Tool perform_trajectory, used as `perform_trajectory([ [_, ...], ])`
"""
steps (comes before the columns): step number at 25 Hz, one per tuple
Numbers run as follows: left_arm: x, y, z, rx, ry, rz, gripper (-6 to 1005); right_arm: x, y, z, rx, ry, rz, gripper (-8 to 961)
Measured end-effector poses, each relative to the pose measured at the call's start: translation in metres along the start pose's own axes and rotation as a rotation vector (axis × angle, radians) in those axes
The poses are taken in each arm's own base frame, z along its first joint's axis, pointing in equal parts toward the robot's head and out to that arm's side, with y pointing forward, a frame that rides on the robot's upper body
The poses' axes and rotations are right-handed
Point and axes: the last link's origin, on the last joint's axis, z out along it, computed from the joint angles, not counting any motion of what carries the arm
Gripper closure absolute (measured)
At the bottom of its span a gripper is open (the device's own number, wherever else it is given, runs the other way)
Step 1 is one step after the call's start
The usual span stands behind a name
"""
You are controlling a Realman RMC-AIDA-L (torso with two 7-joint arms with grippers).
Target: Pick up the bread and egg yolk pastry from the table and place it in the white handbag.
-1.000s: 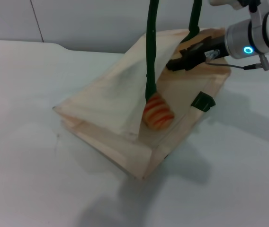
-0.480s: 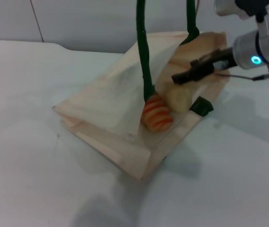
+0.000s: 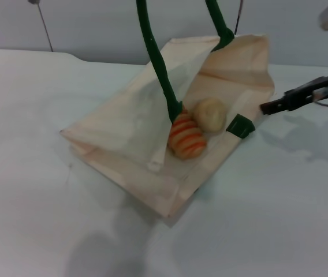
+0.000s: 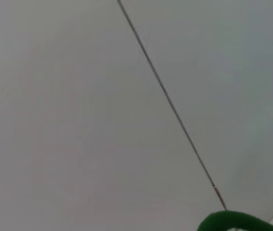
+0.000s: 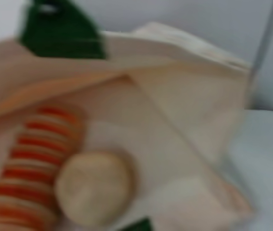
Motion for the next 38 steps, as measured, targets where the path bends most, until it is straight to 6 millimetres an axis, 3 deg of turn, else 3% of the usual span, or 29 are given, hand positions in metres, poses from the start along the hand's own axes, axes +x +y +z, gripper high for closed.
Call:
perform_trajectory([
  [8, -0.009, -0.003, 0.005, 0.009, -0.008, 0.0, 774, 0.007, -0.014, -0.018, 0.007, -0.045, 0.062, 145],
  [17, -0.017, -0.001, 0.017, -0.017, -0.01, 0.01, 769, 0.007, -0.015, -0.019, 0.007, -0.052, 0.071, 147],
  [31, -0.028, 0.005, 0.034, -0.123, -0.039, -0.013, 214, 0.008, -0.011, -0.022, -0.033, -0.047, 0.081, 148],
  [38, -0.038, -0.004, 0.036, -0.115, -0.005, -0.077, 217, 0.009, -0.016, -0.027, -0.035, -0.144, 0.094, 149],
])
